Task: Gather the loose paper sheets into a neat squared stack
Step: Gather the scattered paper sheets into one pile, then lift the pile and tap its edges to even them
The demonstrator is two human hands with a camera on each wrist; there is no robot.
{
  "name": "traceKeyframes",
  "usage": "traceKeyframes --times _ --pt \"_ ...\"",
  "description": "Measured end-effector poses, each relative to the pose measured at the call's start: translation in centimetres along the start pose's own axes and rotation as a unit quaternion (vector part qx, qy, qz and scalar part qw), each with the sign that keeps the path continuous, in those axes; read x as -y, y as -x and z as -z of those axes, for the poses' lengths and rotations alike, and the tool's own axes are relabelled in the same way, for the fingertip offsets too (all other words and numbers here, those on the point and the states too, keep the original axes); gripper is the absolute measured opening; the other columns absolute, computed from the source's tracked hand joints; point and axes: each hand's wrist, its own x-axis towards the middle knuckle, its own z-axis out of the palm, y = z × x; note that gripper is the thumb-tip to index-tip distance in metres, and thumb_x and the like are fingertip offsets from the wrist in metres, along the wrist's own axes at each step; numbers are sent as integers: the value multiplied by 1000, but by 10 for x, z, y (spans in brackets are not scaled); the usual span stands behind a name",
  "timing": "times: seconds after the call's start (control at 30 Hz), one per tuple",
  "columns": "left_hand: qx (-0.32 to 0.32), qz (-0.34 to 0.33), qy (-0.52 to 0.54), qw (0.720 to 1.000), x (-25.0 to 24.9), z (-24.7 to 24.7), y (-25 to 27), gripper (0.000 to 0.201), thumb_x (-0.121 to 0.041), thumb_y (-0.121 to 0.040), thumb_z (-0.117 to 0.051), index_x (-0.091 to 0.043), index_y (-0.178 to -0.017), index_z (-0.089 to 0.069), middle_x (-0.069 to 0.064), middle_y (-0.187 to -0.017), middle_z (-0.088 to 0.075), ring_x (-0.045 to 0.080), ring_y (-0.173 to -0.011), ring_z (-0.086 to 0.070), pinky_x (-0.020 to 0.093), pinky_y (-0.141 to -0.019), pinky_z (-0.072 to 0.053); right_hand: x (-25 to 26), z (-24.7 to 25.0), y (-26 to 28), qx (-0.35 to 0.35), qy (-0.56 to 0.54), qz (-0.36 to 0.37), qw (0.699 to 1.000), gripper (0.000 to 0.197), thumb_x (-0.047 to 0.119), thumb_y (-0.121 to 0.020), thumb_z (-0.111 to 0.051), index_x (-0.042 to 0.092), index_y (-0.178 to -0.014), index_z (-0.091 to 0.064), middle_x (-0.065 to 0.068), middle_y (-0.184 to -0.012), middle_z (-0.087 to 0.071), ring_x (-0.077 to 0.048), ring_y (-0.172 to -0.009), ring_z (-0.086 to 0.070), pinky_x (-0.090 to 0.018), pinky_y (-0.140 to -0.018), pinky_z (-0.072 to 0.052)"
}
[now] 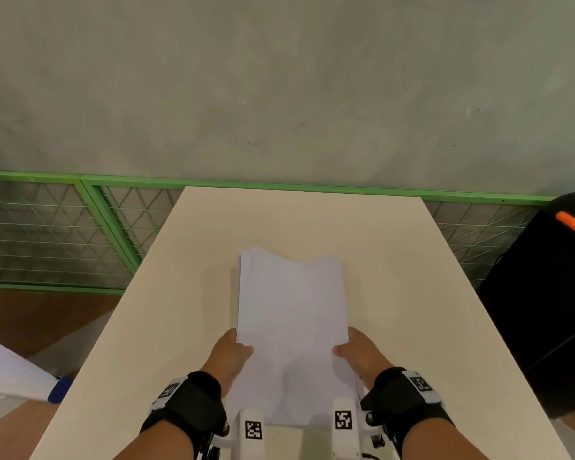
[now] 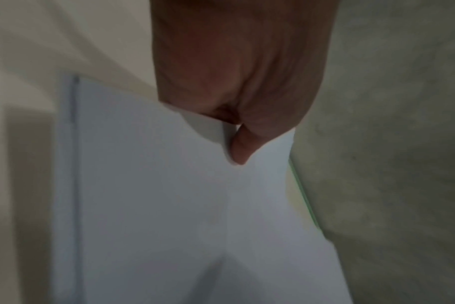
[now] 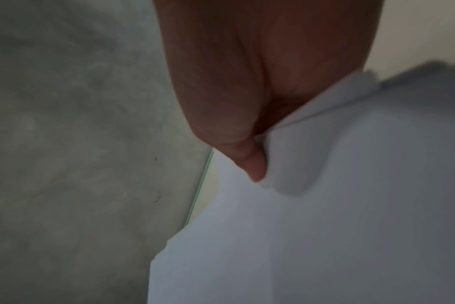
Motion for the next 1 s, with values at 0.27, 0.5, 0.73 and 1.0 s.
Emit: traceKeyframes --times 0.27,0.5,0.73,1.0 --pt "-37 -197 68 977 -58 6 36 43 1 -87 -49 -12 -128 -52 7 -121 -64 27 -112 -60 36 -95 -47 36 29 26 -105 -132 209 963 35 -6 -87 -47 22 -107 -49 -6 -111 -61 -20 -101 -57 -32 -91 -45" --pt "-17 -297 175 939 -100 19 60 51 -14 -72 -64 -10 -122 -57 5 -111 -69 19 -98 -67 29 -79 -52 47 46 36 -80 -257 253 929 28 3 -79 -65 26 -95 -62 -6 -102 -67 -25 -93 -63 -34 -81 -51" --pt "-38 -269 135 953 -91 7 71 50 -25 -68 -64 -15 -117 -59 9 -115 -68 30 -106 -65 47 -92 -52 40 46 38 -98 -258 253 927 19 8 -83 -61 16 -100 -60 -6 -95 -67 -27 -86 -63 -31 -71 -51" --pt "-59 -297 141 943 -102 4 86 33 -23 -68 -61 -21 -101 -61 4 -101 -69 28 -95 -65 47 -86 -52 50 44 50 -141 -267 273 913 25 7 -87 -57 32 -84 -56 -1 -90 -64 -29 -92 -61 -45 -88 -50"
